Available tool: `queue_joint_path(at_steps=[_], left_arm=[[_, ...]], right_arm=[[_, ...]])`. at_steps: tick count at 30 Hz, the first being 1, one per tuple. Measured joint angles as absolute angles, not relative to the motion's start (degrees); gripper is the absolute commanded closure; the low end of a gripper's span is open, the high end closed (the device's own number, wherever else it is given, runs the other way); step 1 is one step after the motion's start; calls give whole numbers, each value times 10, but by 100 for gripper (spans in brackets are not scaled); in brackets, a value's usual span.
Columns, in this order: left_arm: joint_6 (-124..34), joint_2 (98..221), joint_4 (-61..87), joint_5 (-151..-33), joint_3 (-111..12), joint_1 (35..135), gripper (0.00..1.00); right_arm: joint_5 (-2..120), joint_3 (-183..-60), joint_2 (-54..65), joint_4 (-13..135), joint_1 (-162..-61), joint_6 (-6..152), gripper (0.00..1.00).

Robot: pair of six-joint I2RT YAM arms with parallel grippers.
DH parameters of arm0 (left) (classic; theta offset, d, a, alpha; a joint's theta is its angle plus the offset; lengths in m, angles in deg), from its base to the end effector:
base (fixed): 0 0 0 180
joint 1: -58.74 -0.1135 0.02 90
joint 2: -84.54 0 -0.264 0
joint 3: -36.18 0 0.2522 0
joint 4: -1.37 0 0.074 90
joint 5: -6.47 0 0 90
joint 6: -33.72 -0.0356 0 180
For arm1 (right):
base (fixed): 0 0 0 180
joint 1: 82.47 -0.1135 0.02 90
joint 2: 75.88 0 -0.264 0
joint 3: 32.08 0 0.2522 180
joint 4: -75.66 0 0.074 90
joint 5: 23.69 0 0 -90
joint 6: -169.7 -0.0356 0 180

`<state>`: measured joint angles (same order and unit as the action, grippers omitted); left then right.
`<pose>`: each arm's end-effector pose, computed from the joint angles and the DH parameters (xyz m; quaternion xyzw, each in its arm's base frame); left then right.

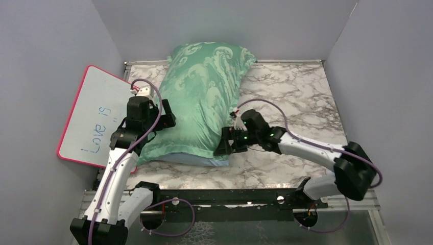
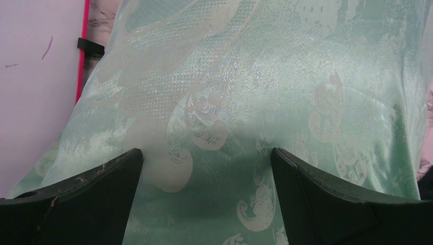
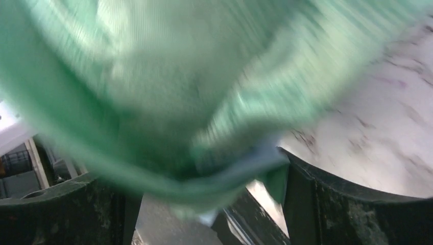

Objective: Remove the pillowcase from the pillow
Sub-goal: Move the pillow to the center of the board.

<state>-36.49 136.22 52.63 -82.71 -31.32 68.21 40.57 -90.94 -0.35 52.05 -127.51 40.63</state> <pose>0.1858 -0.0305 0.3258 -0.0832 0.8849 -0.1096 0.4451 0.1845 0.2066 0.2282 -0.1396 0.8785 0.4246 0.1689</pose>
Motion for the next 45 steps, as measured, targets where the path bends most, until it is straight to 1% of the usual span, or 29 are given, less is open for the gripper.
queue_joint_path(at_steps=[1, 3, 4, 5, 6, 8, 12, 15, 16, 17, 18, 19, 21, 22, 24, 26, 27, 28, 29, 31, 32, 33, 35, 38, 42, 45], left_arm=[[-364, 1355, 528, -827, -311, 682, 1], [-360, 1339, 534, -827, -308, 681, 1], [-358, 1329, 537, -827, -307, 681, 1], [-357, 1323, 539, -827, -306, 681, 1], [-355, 1315, 542, -826, -306, 681, 1], [-352, 1306, 543, -826, -306, 681, 1], [-345, 1299, 543, -820, -306, 680, 1], [-342, 1299, 544, -807, -306, 678, 1], [-342, 1299, 544, -802, -306, 678, 1], [-342, 1300, 544, -799, -306, 678, 1], [-342, 1303, 543, -798, -306, 678, 1], [-341, 1306, 542, -797, -306, 678, 1], [-339, 1318, 533, -804, -300, 678, 1], [-335, 1322, 524, -811, -292, 678, 1], [-324, 1336, 497, -844, -255, 677, 2], [-313, 1349, 478, -875, -217, 677, 5], [-301, 1358, 461, -898, -193, 676, 11], [-289, 1364, 440, -917, -172, 674, 21], [-279, 1370, 417, -941, -151, 671, 35], [-251, 1380, 361, -1002, -113, 667, 75], [-229, 1384, 327, -1040, -92, 667, 91], [-223, 1386, 300, -1065, -78, 667, 100], [-190, 1386, 236, -1120, -45, 667, 100], [-169, 1377, 192, -1167, -19, 669, 100], [-162, 1351, 182, -1193, -11, 670, 100], [-163, 1335, 183, -1202, -11, 671, 100]], right_arm=[[410, -923, 27, 536, -1291, 400, 28], [418, -949, 83, 563, -1313, 388, 50], [425, -960, 103, 571, -1320, 384, 63], [434, -966, 118, 576, -1325, 379, 82], [447, -967, 125, 581, -1329, 375, 90], [485, -959, 119, 584, -1336, 365, 96], [581, -883, 29, 584, -1342, 338, 99], [651, -809, -76, 565, -1336, 312, 95], [671, -786, -110, 557, -1334, 303, 91], [693, -763, -146, 544, -1331, 294, 80], [709, -749, -175, 530, -1329, 285, 65], [720, -740, -196, 516, -1329, 278, 59], [743, -730, -241, 476, -1329, 272, 55], [751, -730, -263, 457, -1329, 275, 51], [762, -742, -289, 428, -1329, 277, 38], [776, -777, -304, 382, -1329, 285, 28], [782, -797, -310, 364, -1329, 291, 25], [788, -819, -316, 348, -1329, 300, 23], [790, -835, -321, 340, -1329, 310, 21], [789, -878, -331, 330, -1329, 339, 19], [784, -911, -334, 330, -1329, 365, 18], [783, -914, -335, 331, -1328, 368, 18], [757, -943, -326, 333, -1327, 400, 18], [698, -994, -285, 344, -1327, 450, 18], [627, -1045, -195, 368, -1332, 510, 18], [613, -1052, -145, 376, -1354, 547, 17]])
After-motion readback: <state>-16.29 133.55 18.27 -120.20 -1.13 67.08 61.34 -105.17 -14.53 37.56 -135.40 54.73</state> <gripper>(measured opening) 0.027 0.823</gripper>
